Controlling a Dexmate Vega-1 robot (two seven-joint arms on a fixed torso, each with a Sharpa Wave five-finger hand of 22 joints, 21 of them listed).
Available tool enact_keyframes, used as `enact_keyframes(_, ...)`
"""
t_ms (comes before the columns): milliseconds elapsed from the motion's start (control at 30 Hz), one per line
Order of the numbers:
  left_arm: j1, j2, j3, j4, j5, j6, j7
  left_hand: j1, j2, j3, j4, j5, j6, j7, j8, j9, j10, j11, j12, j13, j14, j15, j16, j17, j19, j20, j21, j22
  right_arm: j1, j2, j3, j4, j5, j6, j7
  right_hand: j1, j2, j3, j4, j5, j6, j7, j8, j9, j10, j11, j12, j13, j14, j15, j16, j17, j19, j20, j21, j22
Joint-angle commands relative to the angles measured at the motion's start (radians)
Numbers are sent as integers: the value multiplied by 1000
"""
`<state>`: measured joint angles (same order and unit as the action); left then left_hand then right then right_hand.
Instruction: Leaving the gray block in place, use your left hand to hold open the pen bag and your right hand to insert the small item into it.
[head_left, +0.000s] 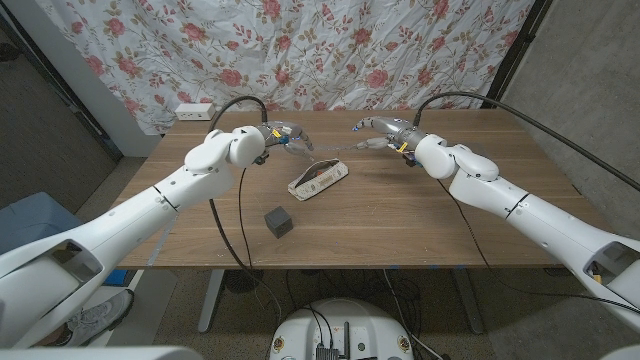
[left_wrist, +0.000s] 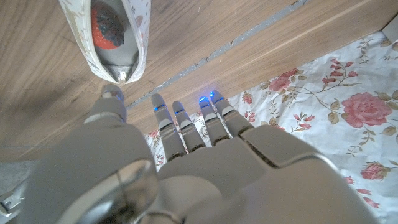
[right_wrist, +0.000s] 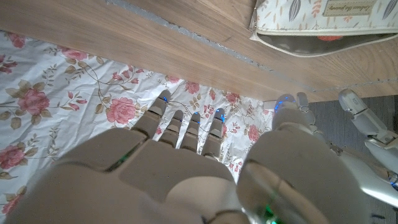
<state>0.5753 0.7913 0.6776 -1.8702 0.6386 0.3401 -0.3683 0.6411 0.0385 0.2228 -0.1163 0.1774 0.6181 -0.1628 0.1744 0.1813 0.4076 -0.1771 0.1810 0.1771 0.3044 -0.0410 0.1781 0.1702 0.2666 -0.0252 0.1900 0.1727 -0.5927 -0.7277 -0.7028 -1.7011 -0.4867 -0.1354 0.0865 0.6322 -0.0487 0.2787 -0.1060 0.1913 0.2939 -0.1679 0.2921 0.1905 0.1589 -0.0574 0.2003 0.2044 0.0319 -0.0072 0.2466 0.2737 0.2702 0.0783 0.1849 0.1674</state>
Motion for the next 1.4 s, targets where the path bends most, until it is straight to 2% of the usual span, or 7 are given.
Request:
enact_keyframes(33, 21, 3, -28, 27, -122, 10, 88, -10, 15, 5, 9, 5, -32, 3, -6, -1, -15, 7, -2, 2, -9, -82, -4, 1, 0, 8, 1, 1, -38, 8, 46, 26, 117, 20, -69, -18, 12, -5, 6, -5, -11, -2, -9, -1, -5, 3, 1, 1, -10, -3, -9, 2, -1, -14, -3, 2)
enact_keyframes(300, 31, -10, -55, 66, -242, 6, 148, -31, 35, 14, 11, 7, -83, 13, -6, -2, -40, 33, -3, 2, -18, -72, -4, 0, -9, 10, -2, 0, -47, -3, 57, 44, 181, 37, -71, -43, 19, -12, 15, -10, -33, -13, -28, -4, -6, 4, 1, -2, -11, -5, -10, -1, -1, -18, -1, 2)
enact_keyframes(533, 55, -11, -83, 103, -335, -26, 226, -43, 44, 17, 14, 8, -103, 17, -6, -3, -50, 36, -3, 2, -29, -66, -6, 0, -16, 8, -3, 0, -71, 6, 78, 56, 248, 45, -104, -63, 20, -19, 21, -13, -41, -14, -39, -6, -1, 9, 2, -3, -17, -8, -14, -4, -8, -24, -2, 2)
enact_keyframes(667, 71, -17, -98, 120, -378, -34, 281, -65, 55, 17, 23, 8, -122, 26, -7, -3, -58, 42, -2, 2, -39, -60, -6, 2, -23, 8, -4, 0, -82, 24, 98, 94, 321, 89, -118, -74, 19, -23, 24, -14, -41, -9, -44, -7, 0, 10, 2, -4, -18, -7, -15, -5, -4, -36, 0, 1)
enact_keyframes(900, 87, -28, -112, 185, -460, -107, 346, -85, 68, 18, 32, 9, -136, 35, -5, -4, -65, 51, -1, 2, -47, -57, -5, 2, -29, 11, -5, 0, -106, 28, 117, 65, 376, 49, -143, -88, 21, -27, 28, -16, -40, 0, -50, -8, 1, 14, 2, -5, -13, -8, -13, -7, -1, -39, 2, 1)
enact_keyframes(1167, 101, -35, -127, 251, -558, -204, 375, -127, 96, 22, 52, 13, -181, 47, -8, -5, -84, 67, -1, 2, -55, -48, -3, 4, -34, 12, -3, 1, -142, 59, 142, 81, 440, 62, -224, -120, 32, -35, 42, -17, -55, 10, -65, -9, 0, 17, 1, -6, -12, -8, -13, -9, 5, -49, 4, 1)
enact_keyframes(1400, 134, -67, -154, 315, -637, -299, 448, -156, 122, 32, 66, 16, -220, 58, -8, -6, -103, 86, 0, 1, -65, -35, -3, 3, -43, 17, -3, 1, -166, 76, 162, 105, 501, 98, -260, -143, 43, -39, 52, -17, -56, 12, -73, -9, 6, 21, 3, -7, 1, -16, -8, -10, 15, -55, 7, 1)
